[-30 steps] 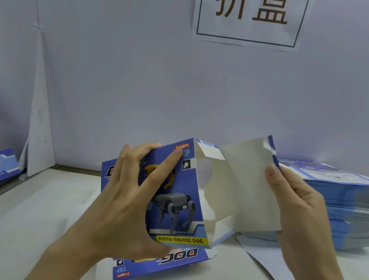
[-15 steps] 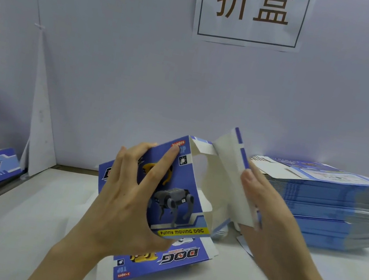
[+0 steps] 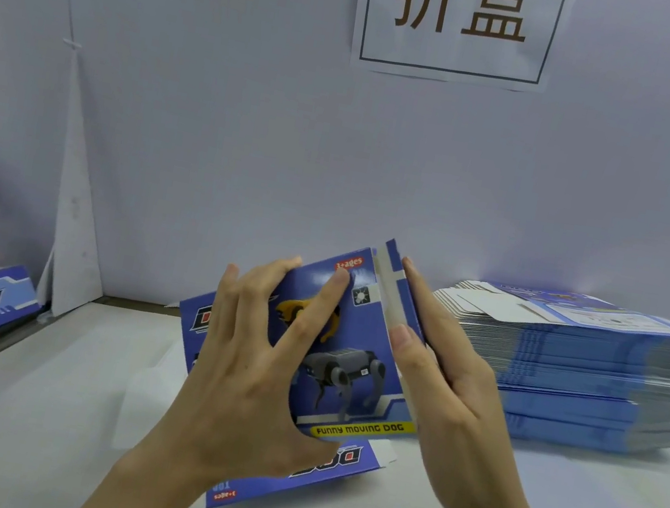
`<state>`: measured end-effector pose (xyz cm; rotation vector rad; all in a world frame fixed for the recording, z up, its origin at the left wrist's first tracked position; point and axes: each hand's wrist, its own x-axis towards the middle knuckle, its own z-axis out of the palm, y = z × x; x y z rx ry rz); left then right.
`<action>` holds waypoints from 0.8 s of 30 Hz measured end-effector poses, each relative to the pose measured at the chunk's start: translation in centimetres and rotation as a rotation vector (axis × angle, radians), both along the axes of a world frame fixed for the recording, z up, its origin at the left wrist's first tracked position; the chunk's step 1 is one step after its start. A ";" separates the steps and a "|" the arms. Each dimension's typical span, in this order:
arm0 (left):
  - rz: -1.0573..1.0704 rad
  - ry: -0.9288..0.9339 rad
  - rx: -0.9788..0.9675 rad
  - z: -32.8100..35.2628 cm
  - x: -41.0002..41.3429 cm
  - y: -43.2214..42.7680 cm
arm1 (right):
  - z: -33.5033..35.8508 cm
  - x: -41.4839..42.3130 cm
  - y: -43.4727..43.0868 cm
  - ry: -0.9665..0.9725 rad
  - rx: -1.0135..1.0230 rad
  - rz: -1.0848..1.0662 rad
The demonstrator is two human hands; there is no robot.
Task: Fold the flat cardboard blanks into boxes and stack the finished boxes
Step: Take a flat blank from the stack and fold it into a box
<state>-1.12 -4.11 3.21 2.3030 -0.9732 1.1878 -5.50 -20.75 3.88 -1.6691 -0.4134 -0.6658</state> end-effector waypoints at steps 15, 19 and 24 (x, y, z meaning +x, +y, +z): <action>0.018 0.054 -0.057 -0.8 0.8 0.4 | -0.5 -0.2 -0.3 0.023 -0.106 0.032; 0.077 0.116 -0.163 -0.9 0.5 -0.2 | -0.5 0.4 -0.3 -0.070 -0.067 -0.077; 0.070 0.117 -0.187 -0.9 -0.5 -1.2 | -0.4 0.3 0.2 -0.094 0.020 0.004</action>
